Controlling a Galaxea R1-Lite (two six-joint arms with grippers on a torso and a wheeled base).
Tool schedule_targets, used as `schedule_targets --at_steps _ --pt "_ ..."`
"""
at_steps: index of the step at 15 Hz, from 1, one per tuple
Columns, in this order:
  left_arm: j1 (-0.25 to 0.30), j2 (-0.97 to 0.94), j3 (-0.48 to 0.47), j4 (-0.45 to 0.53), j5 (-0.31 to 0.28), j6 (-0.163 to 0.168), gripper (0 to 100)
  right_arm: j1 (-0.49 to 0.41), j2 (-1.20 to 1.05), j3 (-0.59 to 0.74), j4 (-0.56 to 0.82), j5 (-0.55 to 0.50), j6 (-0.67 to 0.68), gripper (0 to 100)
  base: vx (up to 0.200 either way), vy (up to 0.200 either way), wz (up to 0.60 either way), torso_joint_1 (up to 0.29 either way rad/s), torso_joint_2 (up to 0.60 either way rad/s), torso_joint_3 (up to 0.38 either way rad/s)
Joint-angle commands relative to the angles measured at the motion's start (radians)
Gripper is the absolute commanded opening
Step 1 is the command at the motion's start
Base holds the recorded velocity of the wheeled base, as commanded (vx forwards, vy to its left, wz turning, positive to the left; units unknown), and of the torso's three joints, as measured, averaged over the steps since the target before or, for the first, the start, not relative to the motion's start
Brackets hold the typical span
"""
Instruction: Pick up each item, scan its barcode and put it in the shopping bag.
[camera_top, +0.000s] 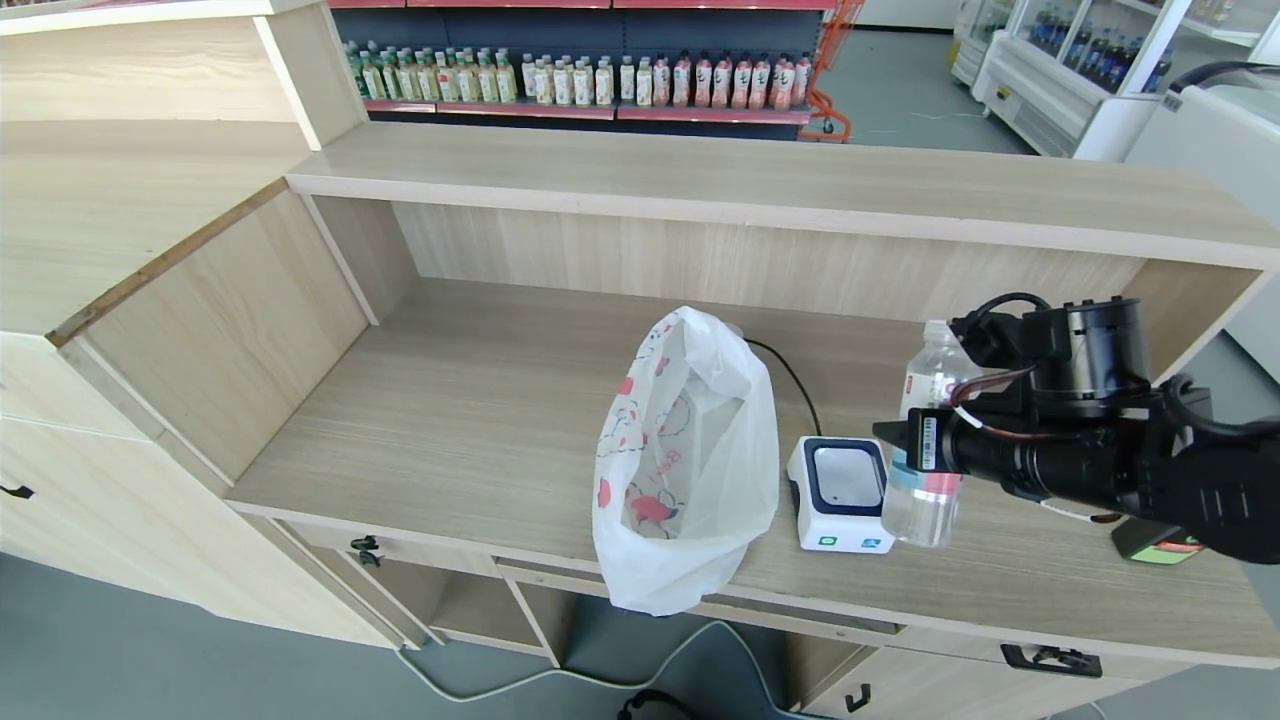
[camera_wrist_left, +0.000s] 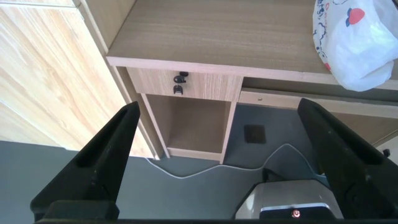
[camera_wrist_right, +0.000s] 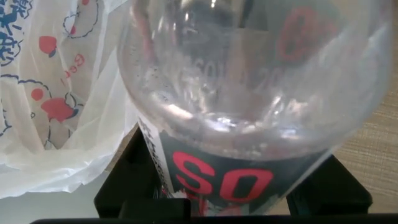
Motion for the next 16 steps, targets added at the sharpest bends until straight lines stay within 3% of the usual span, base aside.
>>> schedule_targets --at_steps 1,16 --pt "0.000 0.000 0.000 0.000 0.000 0.000 100 0.005 0.011 -0.005 0.000 -0.002 0.000 0 0.000 0.000 0.00 0.000 0.00 0.000" --pt "0.000 0.000 0.000 0.000 0.000 -0.002 100 0.056 0.137 -0.065 -0.097 -0.025 0.040 0 0.000 0.000 0.00 0.000 0.00 0.000"
